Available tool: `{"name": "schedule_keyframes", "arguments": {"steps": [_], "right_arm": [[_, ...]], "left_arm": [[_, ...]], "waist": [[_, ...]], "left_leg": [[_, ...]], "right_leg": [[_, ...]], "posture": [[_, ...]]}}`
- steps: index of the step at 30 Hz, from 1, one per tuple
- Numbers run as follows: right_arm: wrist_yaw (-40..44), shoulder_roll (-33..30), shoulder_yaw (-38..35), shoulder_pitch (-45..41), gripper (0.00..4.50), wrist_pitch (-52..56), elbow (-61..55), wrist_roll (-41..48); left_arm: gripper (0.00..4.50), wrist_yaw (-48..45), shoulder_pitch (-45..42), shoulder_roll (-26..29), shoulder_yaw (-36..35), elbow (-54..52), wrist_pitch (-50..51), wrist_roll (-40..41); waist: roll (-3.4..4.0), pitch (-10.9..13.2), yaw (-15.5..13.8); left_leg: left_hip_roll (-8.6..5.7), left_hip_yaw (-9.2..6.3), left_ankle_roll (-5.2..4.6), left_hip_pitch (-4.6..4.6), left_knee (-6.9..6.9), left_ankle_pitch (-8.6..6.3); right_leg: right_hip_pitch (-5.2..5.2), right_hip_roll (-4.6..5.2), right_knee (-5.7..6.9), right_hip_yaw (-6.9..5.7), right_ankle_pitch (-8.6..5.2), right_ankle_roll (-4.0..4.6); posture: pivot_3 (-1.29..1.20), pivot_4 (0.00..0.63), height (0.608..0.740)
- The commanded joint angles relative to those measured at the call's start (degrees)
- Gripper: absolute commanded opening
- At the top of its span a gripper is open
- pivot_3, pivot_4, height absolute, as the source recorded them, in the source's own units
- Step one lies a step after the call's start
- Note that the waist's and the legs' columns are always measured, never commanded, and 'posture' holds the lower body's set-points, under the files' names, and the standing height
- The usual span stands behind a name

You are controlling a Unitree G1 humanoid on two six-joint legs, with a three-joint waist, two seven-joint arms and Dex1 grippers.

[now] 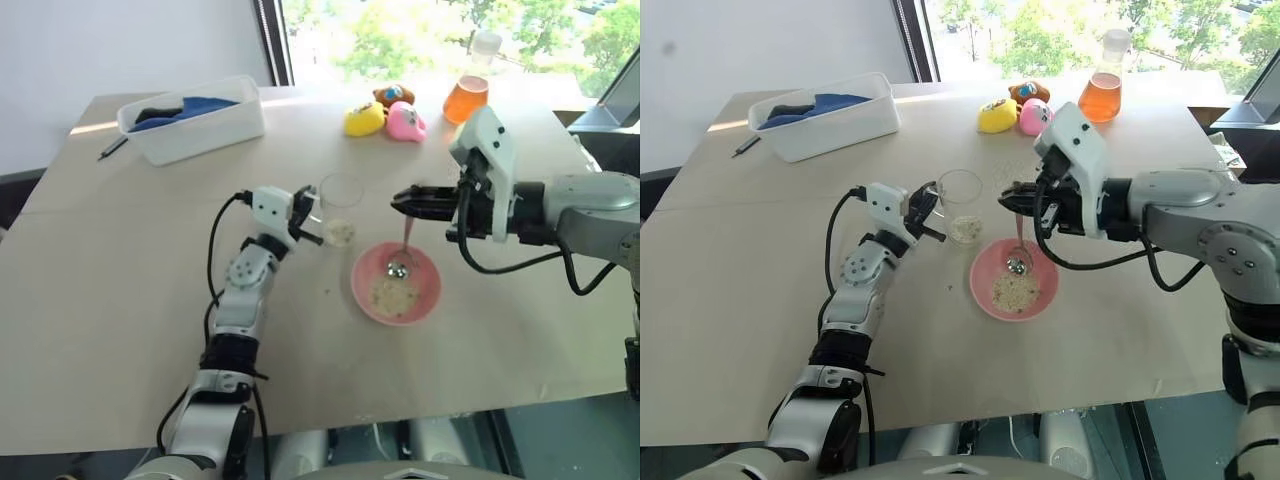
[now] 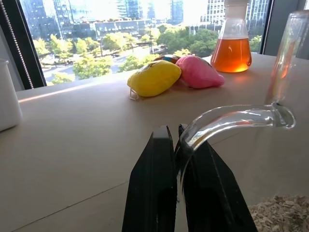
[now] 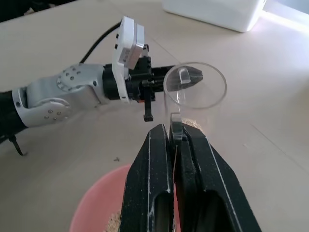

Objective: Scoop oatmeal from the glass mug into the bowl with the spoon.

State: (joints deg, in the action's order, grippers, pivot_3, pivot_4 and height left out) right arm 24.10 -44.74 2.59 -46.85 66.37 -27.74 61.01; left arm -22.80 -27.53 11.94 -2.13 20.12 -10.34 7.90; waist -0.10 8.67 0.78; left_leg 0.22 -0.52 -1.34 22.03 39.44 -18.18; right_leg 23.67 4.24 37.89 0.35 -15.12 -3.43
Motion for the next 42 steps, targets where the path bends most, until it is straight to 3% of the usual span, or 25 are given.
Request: {"name": "schedule_keyframes", "arguments": {"steps": [1,6,11,16,28,31,33,42], "right_arm": [[-6.15,4.02,-8.06,-2.79,0.0,0.21,5.77,2.49],[-18.87,14.29,-17.47,-11.21,0.0,-0.45,18.47,10.09],[-25.51,21.74,-20.49,-16.13,0.0,-2.41,25.95,11.01],[-24.68,25.63,-17.93,-15.4,0.0,-3.03,27.26,8.19],[-15.14,26.59,-9.64,-10.25,0.0,-4.98,25.19,-2.96],[-13.17,27.78,-10.52,-10.8,0.95,-7.6,24.45,-3.66],[-14.24,29.19,-12.32,-11.46,1.83,-10.25,24.73,-4.5],[-14.37,29.11,-17.18,-11.97,1.83,-16.34,26.73,-7.18]], "left_arm": [[0.13,-0.18,0.33,0.11,0.34,0.4,-0.88,-0.78],[0.13,-0.15,0.53,0.03,0.52,0.59,-1.14,-0.99],[0.13,-0.01,0.72,-0.19,0.78,0.53,-1.32,-1.2],[0.13,0.33,1.24,-0.14,0.8,-0.47,-1.13,-1.29],[0.13,0.97,3.0,0.06,0.01,-2.56,0.93,-0.38],[0.0,0.63,3.03,-0.17,-0.24,-2.69,3.89,0.87],[0.0,0.69,2.92,-0.08,-0.3,-2.6,4.79,0.9],[0.0,-0.04,3.02,-0.04,-0.08,-3.17,5.75,1.24]], "waist": [[-0.02,-0.01,0.03],[-0.02,-0.02,0.11],[-0.01,-0.03,0.08],[0.0,-0.03,0.19],[0.01,-0.04,0.49],[0.01,-0.04,0.67],[0.01,-0.04,0.94],[0.01,-0.04,1.26]], "left_leg": [[0.0,0.0,0.0,0.0,0.0,0.0],[-0.02,0.05,0.01,-0.05,0.01,0.01],[-0.02,0.06,0.02,-0.04,-0.01,0.01],[-0.05,0.08,0.02,-0.01,-0.01,0.01],[-0.07,0.07,0.02,-0.03,-0.01,0.01],[-0.08,0.07,0.02,-0.04,-0.01,0.01],[-0.08,0.05,0.02,-0.04,-0.01,0.01],[-0.1,0.05,0.02,-0.05,-0.01,0.01]], "right_leg": [[0.0,0.0,0.0,0.0,0.0,0.0],[0.0,-0.01,0.07,0.04,0.0,-0.01],[0.0,-0.01,0.06,0.03,0.0,-0.01],[0.01,0.05,0.06,0.04,0.01,-0.01],[0.02,0.01,0.06,0.03,0.0,-0.01],[0.02,0.01,0.06,0.03,0.0,-0.01],[0.02,0.01,0.07,0.02,0.0,-0.01],[0.01,0.03,0.07,0.02,0.0,-0.01]], "posture": [[0.0,0.15,0.74],[0.0,0.15,0.74],[0.0,0.15,0.74],[0.0,0.15,0.74],[0.0,0.15,0.74],[0.0,0.15,0.74],[0.0,0.15,0.74],[0.0,0.15,0.74]]}}
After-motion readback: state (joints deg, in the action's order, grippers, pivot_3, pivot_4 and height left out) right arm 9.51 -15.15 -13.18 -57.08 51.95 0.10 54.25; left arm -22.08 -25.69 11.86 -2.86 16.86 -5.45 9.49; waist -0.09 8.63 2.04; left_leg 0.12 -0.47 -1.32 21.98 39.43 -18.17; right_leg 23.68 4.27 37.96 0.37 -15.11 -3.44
